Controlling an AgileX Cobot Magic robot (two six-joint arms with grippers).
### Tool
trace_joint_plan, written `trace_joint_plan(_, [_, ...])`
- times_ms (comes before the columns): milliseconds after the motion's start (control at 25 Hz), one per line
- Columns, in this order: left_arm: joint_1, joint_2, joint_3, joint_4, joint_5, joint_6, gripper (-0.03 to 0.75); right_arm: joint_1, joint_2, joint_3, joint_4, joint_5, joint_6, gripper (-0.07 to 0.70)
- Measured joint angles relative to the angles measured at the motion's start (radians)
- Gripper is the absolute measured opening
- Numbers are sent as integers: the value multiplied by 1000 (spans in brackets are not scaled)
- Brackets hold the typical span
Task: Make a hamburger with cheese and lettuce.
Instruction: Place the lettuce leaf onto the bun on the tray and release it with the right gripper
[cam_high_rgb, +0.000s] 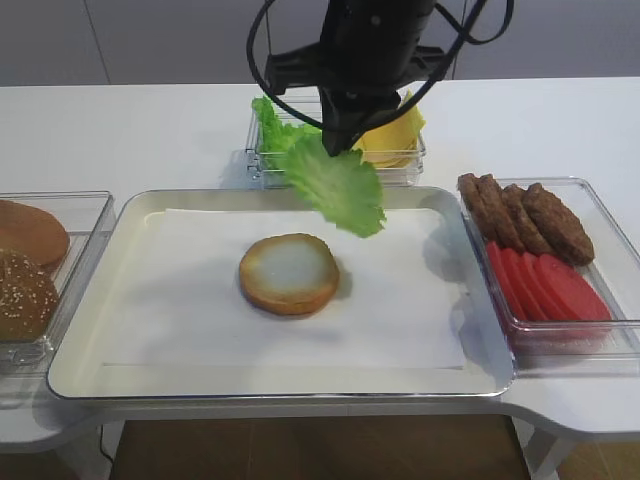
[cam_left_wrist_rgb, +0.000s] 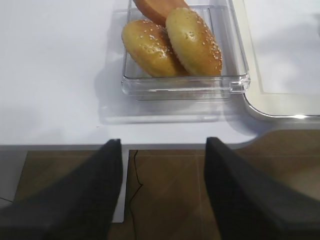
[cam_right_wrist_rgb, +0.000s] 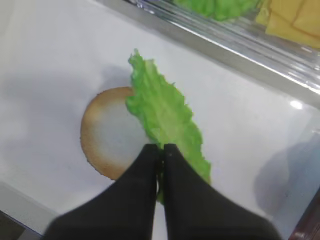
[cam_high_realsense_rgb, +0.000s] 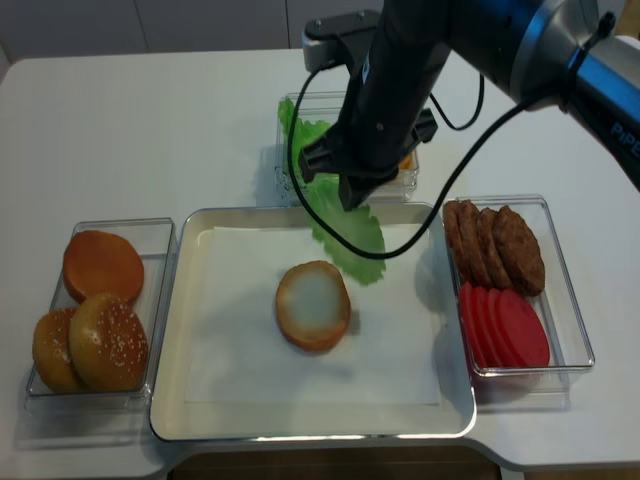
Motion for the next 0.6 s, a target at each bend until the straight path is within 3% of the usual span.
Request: trace_joint_plan(600, [0, 0, 0, 0, 0, 0, 391, 0, -2, -27, -38, -2, 27, 32])
